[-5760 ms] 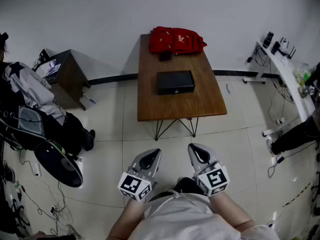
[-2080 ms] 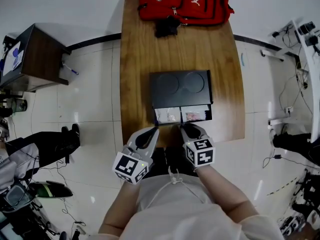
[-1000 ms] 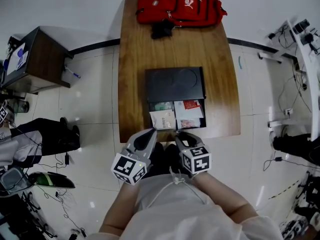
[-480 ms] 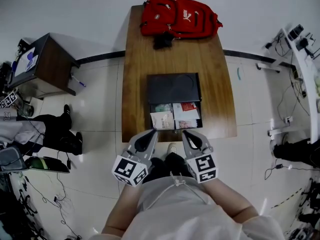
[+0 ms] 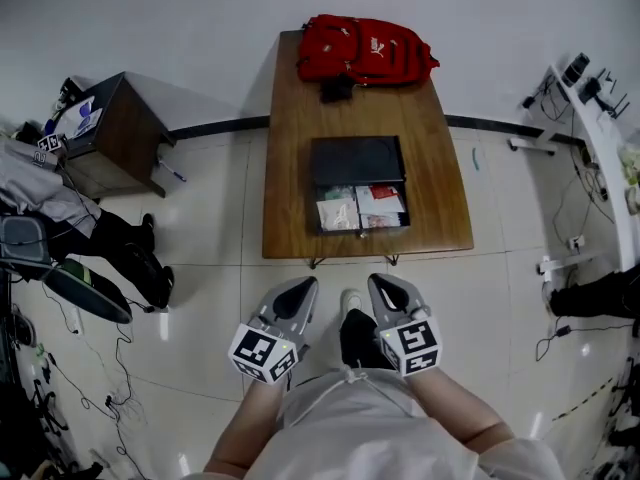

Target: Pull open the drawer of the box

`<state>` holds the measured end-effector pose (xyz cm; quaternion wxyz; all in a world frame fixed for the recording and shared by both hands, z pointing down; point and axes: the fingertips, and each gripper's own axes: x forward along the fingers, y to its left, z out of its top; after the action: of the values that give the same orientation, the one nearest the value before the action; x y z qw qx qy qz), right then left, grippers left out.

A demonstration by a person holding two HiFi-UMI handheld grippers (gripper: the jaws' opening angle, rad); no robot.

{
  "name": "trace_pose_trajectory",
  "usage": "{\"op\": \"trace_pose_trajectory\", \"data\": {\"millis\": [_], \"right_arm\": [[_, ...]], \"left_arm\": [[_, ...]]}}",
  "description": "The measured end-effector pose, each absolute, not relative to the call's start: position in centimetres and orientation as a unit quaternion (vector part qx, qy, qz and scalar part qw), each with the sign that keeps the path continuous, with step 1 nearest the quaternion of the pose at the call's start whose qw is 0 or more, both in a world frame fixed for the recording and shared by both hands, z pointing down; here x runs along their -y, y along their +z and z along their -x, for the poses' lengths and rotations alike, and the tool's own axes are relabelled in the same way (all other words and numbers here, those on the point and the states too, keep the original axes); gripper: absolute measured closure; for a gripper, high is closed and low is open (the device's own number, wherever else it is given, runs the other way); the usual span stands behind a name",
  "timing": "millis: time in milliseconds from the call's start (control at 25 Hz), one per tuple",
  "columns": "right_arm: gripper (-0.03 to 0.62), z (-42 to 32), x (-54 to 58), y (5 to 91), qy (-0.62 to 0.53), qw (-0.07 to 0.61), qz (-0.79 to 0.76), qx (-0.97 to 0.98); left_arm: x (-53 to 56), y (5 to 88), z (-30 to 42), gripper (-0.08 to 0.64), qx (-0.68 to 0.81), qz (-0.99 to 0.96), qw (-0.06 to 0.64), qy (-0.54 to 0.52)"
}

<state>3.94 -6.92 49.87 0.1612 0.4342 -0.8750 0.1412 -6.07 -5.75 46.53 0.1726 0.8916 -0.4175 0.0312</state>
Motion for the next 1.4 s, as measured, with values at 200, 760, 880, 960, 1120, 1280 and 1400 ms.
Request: {"op": "trace_pose_trajectory", "data": {"millis": [200, 760, 880, 960, 1120, 1280, 1400], "right_arm": [[0.586, -4.2, 0.2, 49.2, 0.133, 0.149, -0.457, 0.867], [0.586, -4.4, -12.8, 46.4, 0.108, 0.133, -0.449, 0.877], [0.586, -5.0, -13.5, 45.5, 0.095, 0.128, -0.445, 0.881], [0.586, -5.5, -13.7, 44.9, 0.089, 0.123, -0.444, 0.883], [0.586, -6.5, -14.1, 44.4, 0.086, 0.125, -0.431, 0.889], [0.586, -7.5, -14.9, 43.0, 0.085, 0.113, -0.426, 0.894], [0.586, -7.8, -15.0, 42.1, 0.084, 0.104, -0.424, 0.896]], "left_arm": [[-1.6, 46.1, 6.9, 0.565, 0.41, -0.897, 0.162, 0.029], [-13.7, 44.1, 5.4, 0.565, 0.391, -0.908, 0.148, 0.014], [-14.3, 43.3, 4.4, 0.565, 0.39, -0.91, 0.14, 0.012], [-14.5, 42.8, 3.7, 0.565, 0.388, -0.911, 0.136, 0.014], [-14.7, 41.8, 2.7, 0.565, 0.398, -0.908, 0.127, 0.007], [-15.1, 41.2, 1.5, 0.565, 0.403, -0.907, 0.124, 0.003], [-15.2, 41.2, 0.7, 0.565, 0.402, -0.907, 0.123, 0.008]]}}
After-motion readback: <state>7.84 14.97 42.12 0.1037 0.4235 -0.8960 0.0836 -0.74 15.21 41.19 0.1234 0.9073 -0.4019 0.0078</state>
